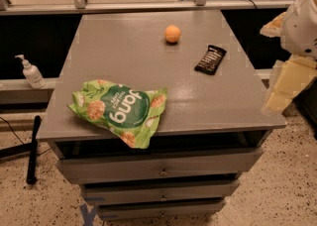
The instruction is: Move orange near green rice chip bag
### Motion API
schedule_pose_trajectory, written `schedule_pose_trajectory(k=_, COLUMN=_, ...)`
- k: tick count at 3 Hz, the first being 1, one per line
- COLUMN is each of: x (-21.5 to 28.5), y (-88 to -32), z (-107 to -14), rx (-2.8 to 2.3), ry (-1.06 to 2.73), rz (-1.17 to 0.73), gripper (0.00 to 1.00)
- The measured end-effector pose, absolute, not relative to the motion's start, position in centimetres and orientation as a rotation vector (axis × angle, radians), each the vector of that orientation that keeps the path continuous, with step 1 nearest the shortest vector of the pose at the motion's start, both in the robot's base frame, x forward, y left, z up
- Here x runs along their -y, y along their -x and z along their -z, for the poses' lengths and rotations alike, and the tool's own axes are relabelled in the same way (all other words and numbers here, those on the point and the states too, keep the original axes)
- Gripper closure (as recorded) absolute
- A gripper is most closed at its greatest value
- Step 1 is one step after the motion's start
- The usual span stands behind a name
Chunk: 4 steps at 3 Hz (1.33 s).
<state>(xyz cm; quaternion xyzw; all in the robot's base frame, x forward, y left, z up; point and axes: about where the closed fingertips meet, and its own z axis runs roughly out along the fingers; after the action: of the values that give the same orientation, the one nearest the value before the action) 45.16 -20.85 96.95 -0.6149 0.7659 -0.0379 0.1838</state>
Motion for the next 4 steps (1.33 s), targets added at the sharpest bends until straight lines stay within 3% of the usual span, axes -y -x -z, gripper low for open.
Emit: schedule_pose_trajectory(k=4, x=11.4, y=-71.8, z=-89.0, rx=-1.91, ry=1.394, rz=-0.298, gripper=0.0)
